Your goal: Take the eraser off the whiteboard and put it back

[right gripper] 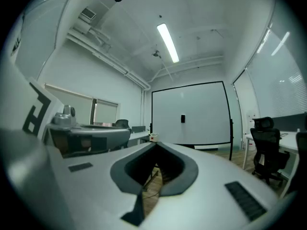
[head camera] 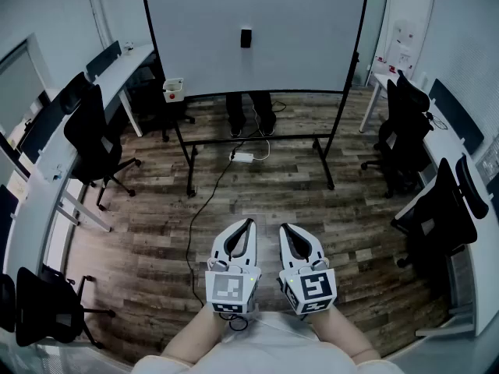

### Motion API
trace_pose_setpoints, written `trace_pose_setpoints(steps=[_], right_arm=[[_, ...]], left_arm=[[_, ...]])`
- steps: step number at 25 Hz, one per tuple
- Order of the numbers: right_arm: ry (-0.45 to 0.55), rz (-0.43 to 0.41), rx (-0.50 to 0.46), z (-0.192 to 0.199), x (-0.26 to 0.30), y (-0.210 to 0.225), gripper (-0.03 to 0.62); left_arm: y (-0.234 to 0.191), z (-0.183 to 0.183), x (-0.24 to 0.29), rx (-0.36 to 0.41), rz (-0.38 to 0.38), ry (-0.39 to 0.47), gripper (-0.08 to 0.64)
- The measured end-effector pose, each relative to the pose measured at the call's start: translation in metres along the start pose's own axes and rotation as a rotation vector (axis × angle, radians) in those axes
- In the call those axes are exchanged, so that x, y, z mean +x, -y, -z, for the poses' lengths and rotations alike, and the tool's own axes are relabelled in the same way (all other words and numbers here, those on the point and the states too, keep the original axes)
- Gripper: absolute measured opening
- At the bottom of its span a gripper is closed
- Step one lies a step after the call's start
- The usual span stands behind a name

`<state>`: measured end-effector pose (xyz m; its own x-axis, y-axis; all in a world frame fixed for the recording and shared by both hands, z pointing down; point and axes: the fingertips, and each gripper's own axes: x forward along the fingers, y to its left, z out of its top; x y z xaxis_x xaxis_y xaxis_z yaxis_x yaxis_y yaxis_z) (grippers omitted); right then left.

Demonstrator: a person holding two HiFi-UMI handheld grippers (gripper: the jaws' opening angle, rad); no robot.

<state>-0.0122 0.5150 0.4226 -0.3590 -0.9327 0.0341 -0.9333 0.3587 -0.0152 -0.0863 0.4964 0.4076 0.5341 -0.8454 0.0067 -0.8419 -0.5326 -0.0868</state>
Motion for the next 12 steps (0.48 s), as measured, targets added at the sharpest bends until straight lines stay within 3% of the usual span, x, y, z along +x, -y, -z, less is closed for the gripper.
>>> trace_pose_setpoints(steps=[8,12], right_arm=[[0.002,-0.005,0.008,0.0005,-0.0037,0.0018,0.026],[0.011,0.019,0.053,0.0033,-0.0047,0.0074,0.027]], left_arm=[[-0.0048,0.0021,-0.0007,-0.038,-0.029,-0.013,0.017],[0.0007,0.0024,-0.0004,0.014,-0.014,-0.001,0.017]])
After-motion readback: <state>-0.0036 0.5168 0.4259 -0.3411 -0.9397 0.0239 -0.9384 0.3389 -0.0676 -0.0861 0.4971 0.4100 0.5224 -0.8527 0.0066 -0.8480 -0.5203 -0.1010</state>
